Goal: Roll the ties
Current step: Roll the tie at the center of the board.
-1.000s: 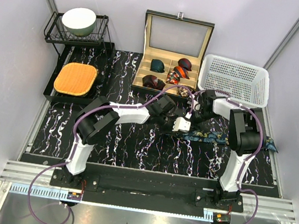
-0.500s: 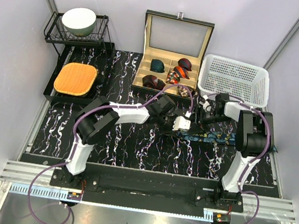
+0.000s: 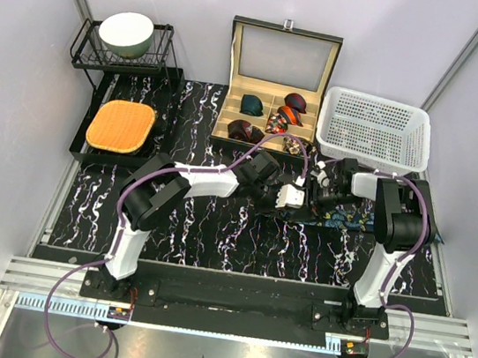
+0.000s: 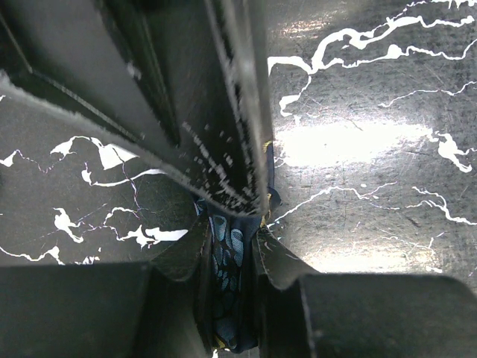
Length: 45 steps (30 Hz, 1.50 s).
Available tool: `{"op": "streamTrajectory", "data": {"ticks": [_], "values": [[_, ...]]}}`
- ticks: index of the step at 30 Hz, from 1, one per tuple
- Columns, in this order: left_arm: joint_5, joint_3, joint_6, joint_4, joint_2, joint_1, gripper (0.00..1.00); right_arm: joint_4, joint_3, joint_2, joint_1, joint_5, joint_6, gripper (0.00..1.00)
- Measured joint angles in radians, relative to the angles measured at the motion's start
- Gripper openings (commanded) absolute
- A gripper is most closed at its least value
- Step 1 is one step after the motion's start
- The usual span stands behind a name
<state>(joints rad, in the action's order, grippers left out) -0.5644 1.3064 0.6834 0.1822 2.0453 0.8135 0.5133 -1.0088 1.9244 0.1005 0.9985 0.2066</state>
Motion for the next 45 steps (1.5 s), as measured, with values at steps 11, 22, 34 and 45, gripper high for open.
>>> {"op": "streamTrajectory", "data": {"ticks": [11,22,34,45], "values": [[-0.023,0.000,-0.004,0.012,0.001,-0.008,0.00,-0.116,-0.001,0.054,0.041,0.061,0.085,0.14],[-0.027,-0.007,0.001,0.003,0.001,-0.009,0.00,0.020,-0.088,0.053,0.060,-0.024,-0.007,0.00],[-0.034,-0.028,0.035,-0.043,0.000,-0.010,0.45,0.154,-0.180,0.093,0.083,-0.154,-0.085,0.00],[-0.155,-0.254,-0.128,-0.246,-0.102,-0.100,0.64,0.192,-0.190,0.138,0.082,-0.210,-0.082,0.00]]}}
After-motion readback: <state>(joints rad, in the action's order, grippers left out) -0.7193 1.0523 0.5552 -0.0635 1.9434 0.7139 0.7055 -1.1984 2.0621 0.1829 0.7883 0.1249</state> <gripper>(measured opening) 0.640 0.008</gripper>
